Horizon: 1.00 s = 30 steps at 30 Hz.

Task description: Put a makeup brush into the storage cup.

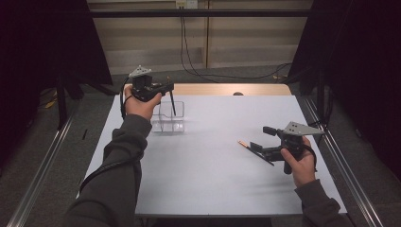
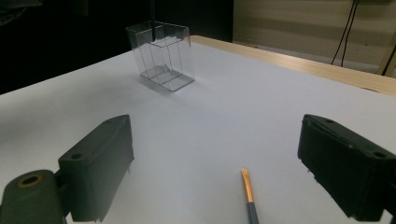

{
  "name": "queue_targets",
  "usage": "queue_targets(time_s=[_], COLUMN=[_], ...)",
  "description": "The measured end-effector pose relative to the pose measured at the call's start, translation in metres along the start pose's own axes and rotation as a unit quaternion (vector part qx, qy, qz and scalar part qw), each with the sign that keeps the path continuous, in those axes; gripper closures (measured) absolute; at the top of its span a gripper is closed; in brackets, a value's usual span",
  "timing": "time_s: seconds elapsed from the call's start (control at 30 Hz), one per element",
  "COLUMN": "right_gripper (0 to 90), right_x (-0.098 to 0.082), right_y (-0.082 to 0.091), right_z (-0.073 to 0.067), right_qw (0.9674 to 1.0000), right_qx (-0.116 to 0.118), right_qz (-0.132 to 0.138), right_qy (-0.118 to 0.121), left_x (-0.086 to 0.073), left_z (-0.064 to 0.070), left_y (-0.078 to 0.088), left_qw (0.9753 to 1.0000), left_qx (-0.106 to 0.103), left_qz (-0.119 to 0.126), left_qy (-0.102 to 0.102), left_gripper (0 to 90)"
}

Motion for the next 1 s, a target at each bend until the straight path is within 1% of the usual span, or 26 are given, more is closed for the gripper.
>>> queue_targets(time_s=[0.03,0.1,0.13,0.27,0.3,0.4,0.43,0.5,0.53,0.67,0.73,0.87,0.9,1.0], right_gripper=[9.8,9.8,9.7,9.8,9.7,9.8,9.7,9.8,9.8,9.8,9.8,9.7,9.8,9.8], right_x=[0.000,0.000,0.000,0.000,0.000,0.000,0.000,0.000,0.000,0.000,0.000,0.001,0.001,0.001], right_y=[0.000,0.000,0.000,0.000,0.001,0.001,0.001,0.001,0.001,0.001,0.001,0.001,0.001,0.001], right_z=[0.000,0.000,0.000,0.000,0.000,0.000,0.000,0.000,0.000,0.000,0.000,0.000,0.000,0.000], right_qw=[1.0000,1.0000,1.0000,1.0000,1.0000,1.0000,1.0000,1.0000,1.0000,1.0000,1.0000,1.0000,1.0000,1.0000], right_qx=[0.000,0.001,0.001,0.002,0.001,0.000,0.001,0.001,0.001,0.001,0.002,0.001,0.002,0.002], right_qz=[0.000,0.001,0.001,0.000,0.000,0.001,0.002,0.001,0.000,-0.001,-0.001,0.002,0.002,0.001], right_qy=[0.000,0.002,0.001,0.002,-0.002,0.000,0.000,0.000,-0.001,0.000,0.000,0.001,0.001,0.000], left_x=[0.000,-0.001,-0.002,-0.004,-0.004,-0.005,-0.006,-0.007,-0.007,-0.009,-0.010,-0.012,-0.013,-0.015], left_z=[0.000,0.000,0.001,0.001,0.001,0.001,0.002,0.002,0.002,0.002,0.001,0.001,0.000,0.001], left_y=[0.000,-0.001,-0.002,-0.004,-0.004,-0.005,-0.006,-0.006,-0.007,-0.007,-0.008,-0.008,-0.008,-0.009], left_qw=[1.0000,1.0000,1.0000,0.9999,1.0000,0.9999,0.9999,0.9999,0.9999,0.9998,0.9998,0.9998,0.9997,0.9997], left_qx=[-0.003,0.004,-0.002,0.002,0.001,0.001,0.000,-0.004,-0.001,-0.001,0.002,0.000,0.005,0.001], left_qz=[-0.001,-0.002,-0.004,-0.008,-0.007,-0.010,-0.011,-0.011,-0.011,-0.015,-0.017,-0.016,-0.020,-0.021], left_qy=[0.000,-0.001,-0.001,-0.006,-0.005,-0.005,-0.008,-0.007,-0.006,-0.010,-0.012,-0.008,-0.010,-0.010], left_gripper=[84.1,84.1,84.1,84.1,84.1,84.1,84.1,84.1,84.1,84.1,84.0,84.0,84.1,84.1])
Point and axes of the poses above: each handheld gripper's, and its own axes: y roughly backward along the jaws, x roughly out of its top, z roughly to its right, the point moved 8 cm from there along -y, roughly forward along the jaws, and after that the axes turned 3 degrees about x, right-handed, at the moved point
